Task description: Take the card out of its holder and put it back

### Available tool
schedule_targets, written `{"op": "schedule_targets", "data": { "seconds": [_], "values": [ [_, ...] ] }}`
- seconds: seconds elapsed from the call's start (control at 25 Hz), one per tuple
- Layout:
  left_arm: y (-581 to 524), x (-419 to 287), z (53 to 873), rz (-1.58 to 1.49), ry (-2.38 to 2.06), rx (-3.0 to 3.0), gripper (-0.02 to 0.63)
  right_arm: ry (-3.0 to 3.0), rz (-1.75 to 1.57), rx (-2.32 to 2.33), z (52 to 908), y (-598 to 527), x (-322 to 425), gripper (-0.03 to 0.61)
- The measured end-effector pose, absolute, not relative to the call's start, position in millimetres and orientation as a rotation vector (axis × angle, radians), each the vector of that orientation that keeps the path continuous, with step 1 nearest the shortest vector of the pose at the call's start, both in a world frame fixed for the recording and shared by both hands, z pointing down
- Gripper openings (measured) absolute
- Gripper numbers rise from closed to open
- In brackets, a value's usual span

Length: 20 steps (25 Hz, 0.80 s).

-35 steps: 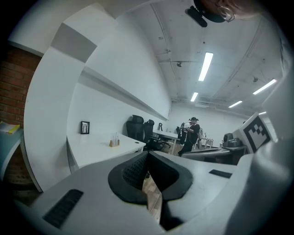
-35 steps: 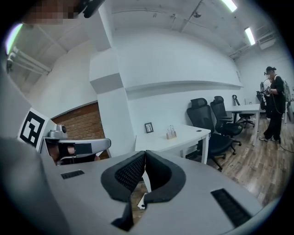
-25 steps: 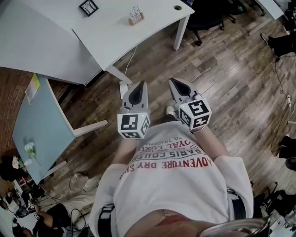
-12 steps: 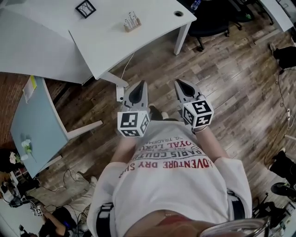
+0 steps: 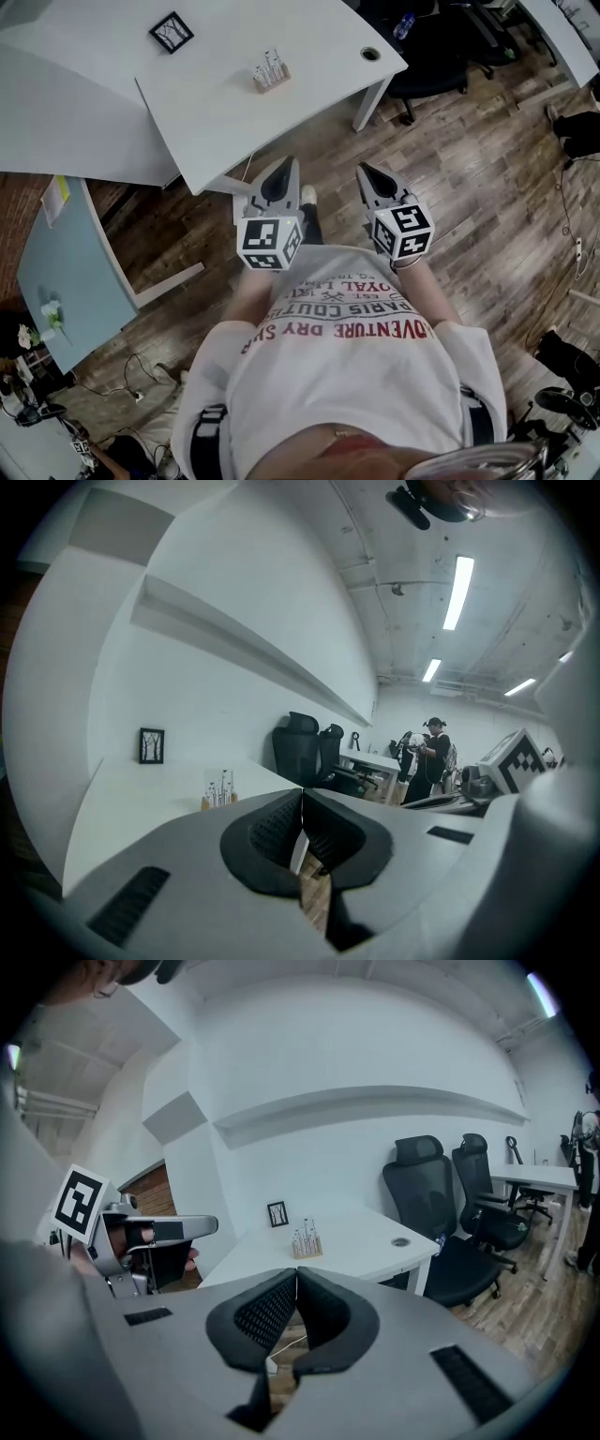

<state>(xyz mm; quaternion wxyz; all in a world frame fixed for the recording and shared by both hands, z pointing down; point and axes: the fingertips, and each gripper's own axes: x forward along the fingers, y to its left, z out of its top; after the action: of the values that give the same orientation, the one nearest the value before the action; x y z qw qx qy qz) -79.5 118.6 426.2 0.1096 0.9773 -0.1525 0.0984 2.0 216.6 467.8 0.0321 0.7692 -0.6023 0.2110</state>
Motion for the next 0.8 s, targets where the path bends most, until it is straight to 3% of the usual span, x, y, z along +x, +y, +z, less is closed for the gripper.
{"op": "schedule_targets", "data": {
  "seconds": [0.8],
  "values": [
    [-115.0,30.5,431.5,0.302,-0.459,2.828,0.025,-1.971,0.619,2.257,451.9,-24.7,100.9,0.026]
  ]
}}
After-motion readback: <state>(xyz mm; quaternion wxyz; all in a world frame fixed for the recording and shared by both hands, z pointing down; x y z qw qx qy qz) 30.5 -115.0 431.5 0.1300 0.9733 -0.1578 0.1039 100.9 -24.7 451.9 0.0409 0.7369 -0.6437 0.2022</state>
